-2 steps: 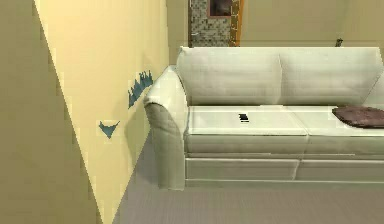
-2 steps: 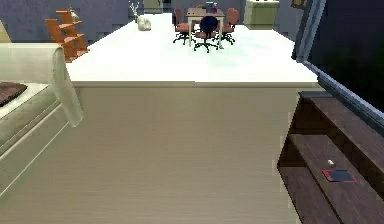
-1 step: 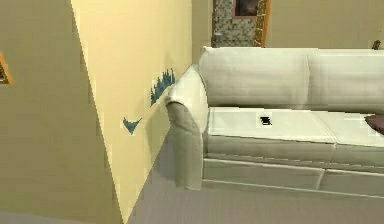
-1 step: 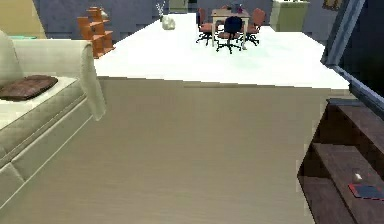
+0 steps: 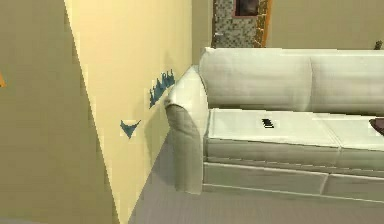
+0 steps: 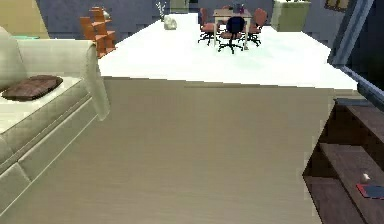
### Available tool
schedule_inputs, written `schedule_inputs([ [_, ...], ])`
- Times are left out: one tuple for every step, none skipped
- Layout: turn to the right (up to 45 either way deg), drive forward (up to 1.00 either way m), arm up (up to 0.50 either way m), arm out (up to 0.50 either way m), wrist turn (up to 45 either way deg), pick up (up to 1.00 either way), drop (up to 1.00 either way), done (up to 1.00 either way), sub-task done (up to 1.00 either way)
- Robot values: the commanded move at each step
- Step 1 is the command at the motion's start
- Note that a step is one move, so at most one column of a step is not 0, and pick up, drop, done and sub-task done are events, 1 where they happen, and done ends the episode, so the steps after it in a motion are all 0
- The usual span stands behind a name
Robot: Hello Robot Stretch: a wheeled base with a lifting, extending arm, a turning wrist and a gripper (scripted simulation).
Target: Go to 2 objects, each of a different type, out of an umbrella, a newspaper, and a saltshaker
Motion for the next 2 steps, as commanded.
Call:
schedule_inputs([
  [45.0,0.00,0.00,0.00,0.0,0.00,0.00,0.00,0.00],
  [33.0,0.00,0.00,0.00,0.0,0.00,0.00,0.00,0.00],
])
